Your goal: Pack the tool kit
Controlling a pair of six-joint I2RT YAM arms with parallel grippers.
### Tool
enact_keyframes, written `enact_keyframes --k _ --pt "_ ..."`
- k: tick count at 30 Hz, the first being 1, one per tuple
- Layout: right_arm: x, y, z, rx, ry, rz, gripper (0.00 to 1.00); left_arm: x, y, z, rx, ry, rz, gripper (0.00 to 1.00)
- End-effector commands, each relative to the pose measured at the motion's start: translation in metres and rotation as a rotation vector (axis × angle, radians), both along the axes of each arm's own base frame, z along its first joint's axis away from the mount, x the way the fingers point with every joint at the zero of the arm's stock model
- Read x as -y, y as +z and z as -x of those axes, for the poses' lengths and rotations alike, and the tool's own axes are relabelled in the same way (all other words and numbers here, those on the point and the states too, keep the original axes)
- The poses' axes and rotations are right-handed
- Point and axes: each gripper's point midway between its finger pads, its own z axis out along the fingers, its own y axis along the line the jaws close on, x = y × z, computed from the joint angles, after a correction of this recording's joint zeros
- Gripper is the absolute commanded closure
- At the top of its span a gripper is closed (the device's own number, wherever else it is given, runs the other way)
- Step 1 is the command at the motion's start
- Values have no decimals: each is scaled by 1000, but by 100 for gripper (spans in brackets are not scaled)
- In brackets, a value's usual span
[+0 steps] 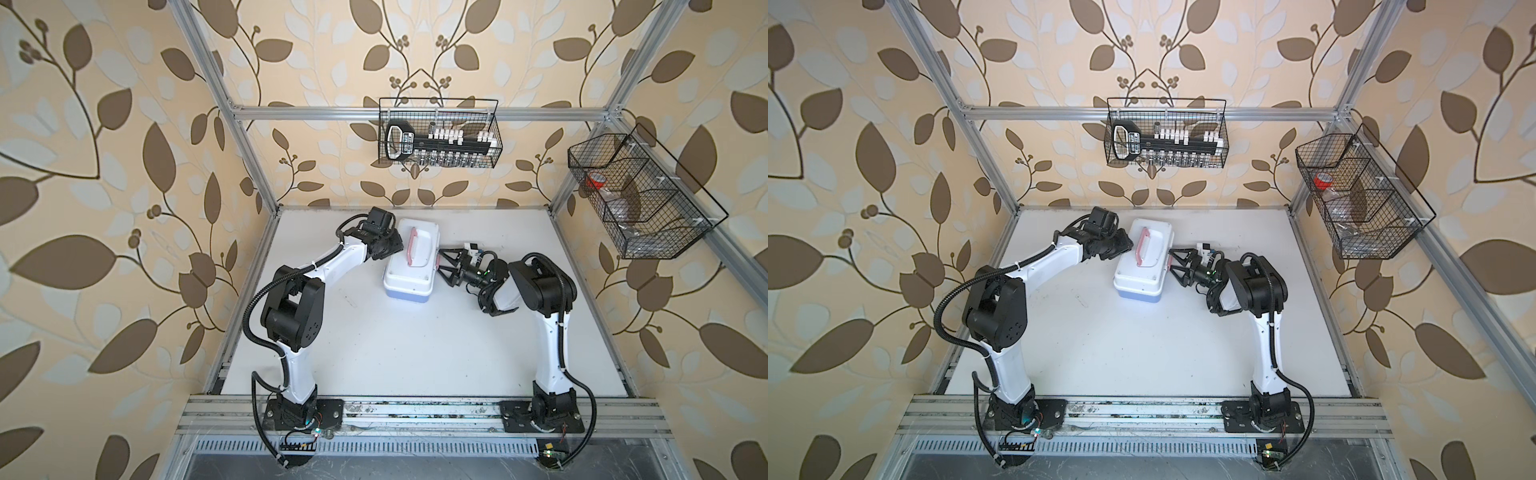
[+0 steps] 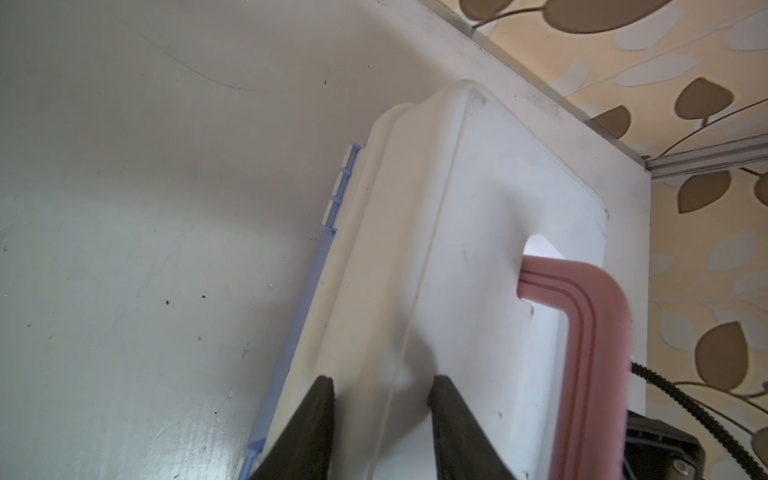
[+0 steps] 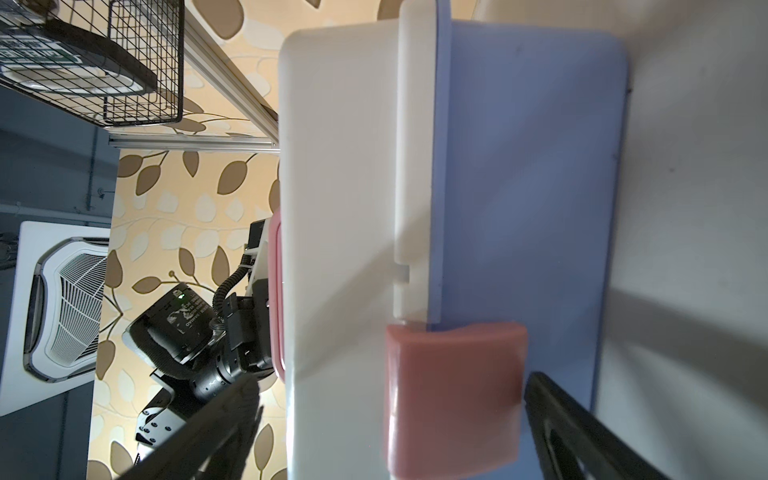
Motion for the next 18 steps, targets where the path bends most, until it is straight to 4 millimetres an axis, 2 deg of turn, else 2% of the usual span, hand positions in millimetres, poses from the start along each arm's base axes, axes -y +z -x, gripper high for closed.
enact_keyframes --k 1,10,18 --pt "2 29 0 72 5 -37 0 -2 -34 17 -105 -19 -57 60" --pt "-2 16 -6 39 2 -46 0 -1 -35 17 -106 -18 -53 60" --pt "-10 12 -12 32 13 -57 0 -1 -37 16 -111 -17 -53 60"
